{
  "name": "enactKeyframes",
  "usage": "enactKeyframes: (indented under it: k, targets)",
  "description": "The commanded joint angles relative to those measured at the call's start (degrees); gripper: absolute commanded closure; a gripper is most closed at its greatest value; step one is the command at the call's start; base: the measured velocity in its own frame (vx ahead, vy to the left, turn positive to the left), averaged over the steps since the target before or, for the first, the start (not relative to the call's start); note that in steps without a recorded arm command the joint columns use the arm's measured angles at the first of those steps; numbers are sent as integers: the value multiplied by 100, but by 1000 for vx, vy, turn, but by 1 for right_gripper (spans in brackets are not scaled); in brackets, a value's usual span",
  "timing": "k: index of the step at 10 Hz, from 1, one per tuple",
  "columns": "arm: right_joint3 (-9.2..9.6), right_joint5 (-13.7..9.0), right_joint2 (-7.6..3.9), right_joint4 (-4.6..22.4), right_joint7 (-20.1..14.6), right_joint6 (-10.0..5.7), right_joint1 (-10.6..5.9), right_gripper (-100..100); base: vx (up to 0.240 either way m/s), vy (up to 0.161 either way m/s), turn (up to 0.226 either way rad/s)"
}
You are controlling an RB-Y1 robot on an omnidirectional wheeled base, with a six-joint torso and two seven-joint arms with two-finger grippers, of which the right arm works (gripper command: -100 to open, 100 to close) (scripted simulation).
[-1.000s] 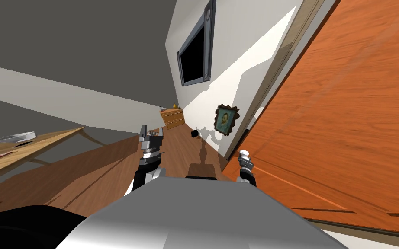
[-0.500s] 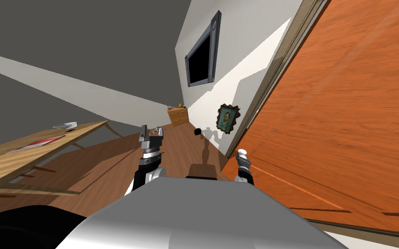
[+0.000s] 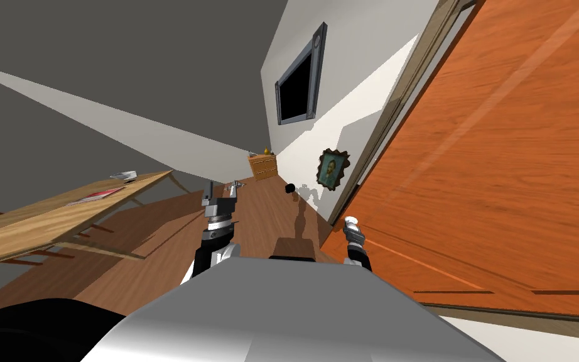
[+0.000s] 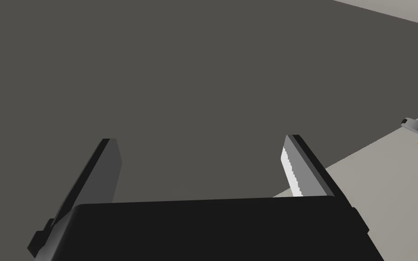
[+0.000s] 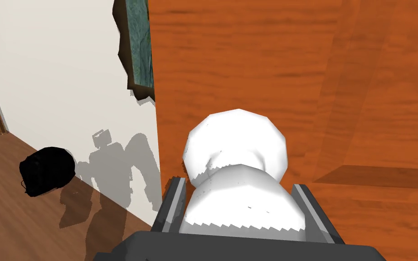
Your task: Pull the door open
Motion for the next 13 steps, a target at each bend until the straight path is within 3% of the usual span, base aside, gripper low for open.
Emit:
enactKeyframes:
  k: [1,5,6,13]
  targets:
    - [160,85,-53,8,-168,-34,4,100,-263,-6,147]
    - [340,187,-178,-57,-373,-48,77,100,-207,-17,72]
    - [312,170,-152,-49,-331,-25,83,100,-88,-9,22]
    - [816,432,-484,-217,-837,-213,334,100,-214,-14,89]
